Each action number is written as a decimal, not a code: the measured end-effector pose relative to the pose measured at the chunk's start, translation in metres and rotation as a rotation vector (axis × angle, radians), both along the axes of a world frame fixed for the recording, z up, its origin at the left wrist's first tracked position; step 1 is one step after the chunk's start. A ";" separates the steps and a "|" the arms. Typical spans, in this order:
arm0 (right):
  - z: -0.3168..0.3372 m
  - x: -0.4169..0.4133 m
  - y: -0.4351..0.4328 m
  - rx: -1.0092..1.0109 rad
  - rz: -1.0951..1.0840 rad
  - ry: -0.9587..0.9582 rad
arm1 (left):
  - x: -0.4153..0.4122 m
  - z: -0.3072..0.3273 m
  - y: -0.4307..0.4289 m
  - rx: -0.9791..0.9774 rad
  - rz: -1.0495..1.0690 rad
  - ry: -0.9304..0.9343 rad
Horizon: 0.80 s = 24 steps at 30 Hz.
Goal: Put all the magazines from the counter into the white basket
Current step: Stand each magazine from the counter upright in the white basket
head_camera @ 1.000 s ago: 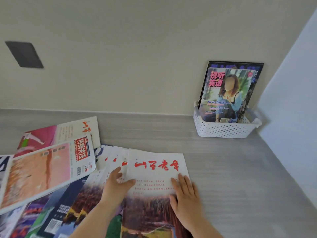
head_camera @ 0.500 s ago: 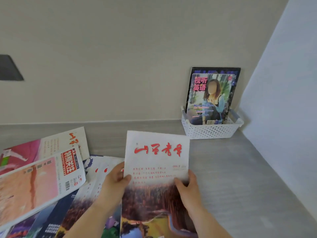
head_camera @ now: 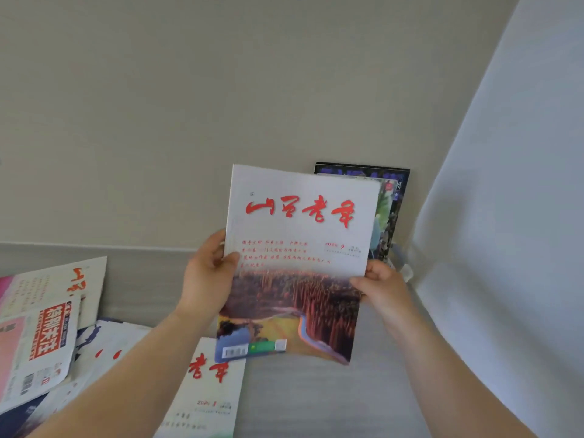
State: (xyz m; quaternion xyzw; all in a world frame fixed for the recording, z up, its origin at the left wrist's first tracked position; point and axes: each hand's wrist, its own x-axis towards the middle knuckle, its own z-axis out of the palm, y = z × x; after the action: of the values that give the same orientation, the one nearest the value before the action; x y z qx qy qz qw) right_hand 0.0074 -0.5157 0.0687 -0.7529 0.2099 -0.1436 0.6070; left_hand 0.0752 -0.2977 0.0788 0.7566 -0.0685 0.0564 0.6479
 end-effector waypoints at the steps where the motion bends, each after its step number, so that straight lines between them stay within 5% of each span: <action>1: 0.007 0.006 -0.012 -0.025 -0.022 -0.036 | 0.007 0.006 -0.012 -0.017 0.005 -0.027; 6: 0.043 0.038 -0.066 -0.074 -0.155 -0.214 | 0.049 0.042 -0.064 -0.005 -0.039 -0.175; 11: 0.057 0.069 -0.103 0.107 -0.286 -0.400 | 0.084 0.054 -0.113 0.004 -0.103 -0.203; 24: 0.004 0.102 -0.158 0.181 -0.344 -0.264 | 0.109 0.018 -0.171 0.071 -0.149 -0.202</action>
State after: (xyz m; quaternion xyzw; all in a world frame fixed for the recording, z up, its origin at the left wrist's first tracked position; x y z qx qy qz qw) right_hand 0.1096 -0.6734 0.0724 -0.6233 0.2659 -0.3225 0.6609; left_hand 0.1840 -0.4685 0.0972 0.7623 -0.1914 0.0812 0.6129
